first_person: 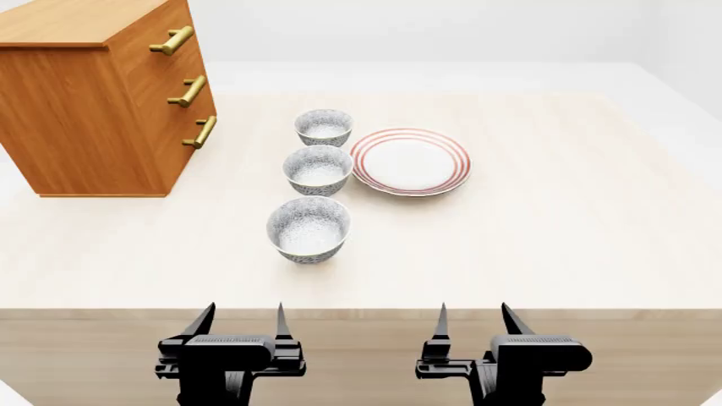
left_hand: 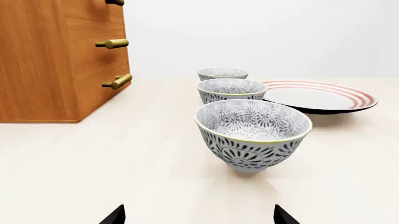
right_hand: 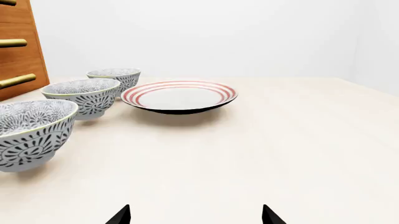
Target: Stack the bowl in the middle on the bowl at the back.
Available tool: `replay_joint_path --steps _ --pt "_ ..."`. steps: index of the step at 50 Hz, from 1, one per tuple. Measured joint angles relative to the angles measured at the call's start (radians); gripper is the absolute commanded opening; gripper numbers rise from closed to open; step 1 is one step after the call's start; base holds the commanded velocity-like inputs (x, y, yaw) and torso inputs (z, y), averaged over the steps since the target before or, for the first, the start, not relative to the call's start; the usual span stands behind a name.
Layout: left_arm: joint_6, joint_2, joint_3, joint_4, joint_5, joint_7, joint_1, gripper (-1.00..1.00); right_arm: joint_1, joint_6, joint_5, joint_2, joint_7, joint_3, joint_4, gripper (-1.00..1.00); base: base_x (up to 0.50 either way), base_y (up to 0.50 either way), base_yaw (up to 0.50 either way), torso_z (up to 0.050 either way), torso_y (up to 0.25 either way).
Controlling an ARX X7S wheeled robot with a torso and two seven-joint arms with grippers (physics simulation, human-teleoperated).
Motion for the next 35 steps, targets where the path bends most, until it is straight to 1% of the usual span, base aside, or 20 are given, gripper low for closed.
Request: replay_joint_path --steps 17,33,35 --pt "-0.071 -0.035 0.035 0.027 -0.03 -0.057 -0.011 1.0 0.011 0.019 0.024 0.034 0.049 -0.045 0.008 1.0 0.0 0.0 0.0 0.0 0.0" --pt "-0.122 -0.066 0.064 0.052 -0.05 -0.095 -0.022 1.0 0.023 0.044 0.03 0.063 0.099 -0.079 0.017 1.0 0.0 0.5 0.0 0.0 0.0" --pt "-0.118 -0.073 0.068 0.051 -0.053 -0.094 -0.021 1.0 0.024 0.045 0.034 0.063 0.103 -0.083 0.018 1.0 0.0 0.0 0.0 0.031 0.0"
